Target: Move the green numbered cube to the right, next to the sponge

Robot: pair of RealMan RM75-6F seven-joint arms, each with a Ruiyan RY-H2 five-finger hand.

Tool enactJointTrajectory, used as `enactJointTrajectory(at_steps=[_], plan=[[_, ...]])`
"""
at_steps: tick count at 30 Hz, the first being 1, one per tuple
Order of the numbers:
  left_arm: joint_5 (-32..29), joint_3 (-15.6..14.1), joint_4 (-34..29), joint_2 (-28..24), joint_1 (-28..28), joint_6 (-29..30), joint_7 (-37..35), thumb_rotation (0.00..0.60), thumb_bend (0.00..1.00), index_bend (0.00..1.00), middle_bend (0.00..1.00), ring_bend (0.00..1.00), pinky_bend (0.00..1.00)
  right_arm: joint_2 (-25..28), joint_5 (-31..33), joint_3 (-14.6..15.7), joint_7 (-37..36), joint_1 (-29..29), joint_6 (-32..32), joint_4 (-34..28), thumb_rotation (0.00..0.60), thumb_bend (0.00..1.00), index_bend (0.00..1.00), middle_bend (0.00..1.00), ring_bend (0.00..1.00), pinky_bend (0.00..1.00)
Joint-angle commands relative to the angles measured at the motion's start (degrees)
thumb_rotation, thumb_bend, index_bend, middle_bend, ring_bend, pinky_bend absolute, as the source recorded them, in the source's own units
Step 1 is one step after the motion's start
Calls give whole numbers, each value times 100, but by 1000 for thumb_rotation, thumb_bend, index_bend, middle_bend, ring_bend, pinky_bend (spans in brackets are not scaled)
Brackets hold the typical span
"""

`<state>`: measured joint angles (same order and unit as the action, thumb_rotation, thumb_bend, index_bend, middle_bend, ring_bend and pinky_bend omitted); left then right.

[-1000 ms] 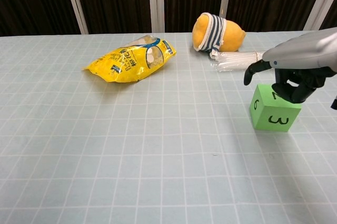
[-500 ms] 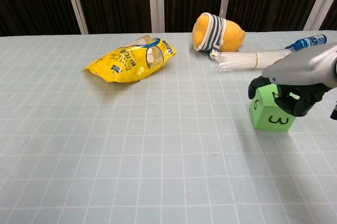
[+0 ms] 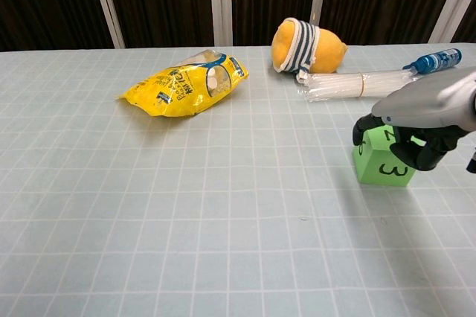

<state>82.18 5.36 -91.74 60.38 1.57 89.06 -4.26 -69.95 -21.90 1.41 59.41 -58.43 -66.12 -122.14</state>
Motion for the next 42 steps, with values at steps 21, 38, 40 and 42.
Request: enactJointTrajectory(at_steps=[21,38,40,42], plan=[[2,-1,-6,9,-4,3,34,600,370,47,0,0,0,127,104,387,-145,-22,5,16,600,754,193,831,842,706],[5,-7,-41,28,-8,11,97,600,369,47,0,0,0,480,-240,749,-373,185,8,-225,600,754,206,831,842,706],[2,-8,-43,26,-7,5,98,600,369,47,0,0,0,513,-287,792,-405,219,22,-235,600,754,211,831,842,706],[10,-11,-44,24,-8,6,95,600,369,47,0,0,0,548,-328,833,-429,247,32,-245,600,754,211,831,842,706]])
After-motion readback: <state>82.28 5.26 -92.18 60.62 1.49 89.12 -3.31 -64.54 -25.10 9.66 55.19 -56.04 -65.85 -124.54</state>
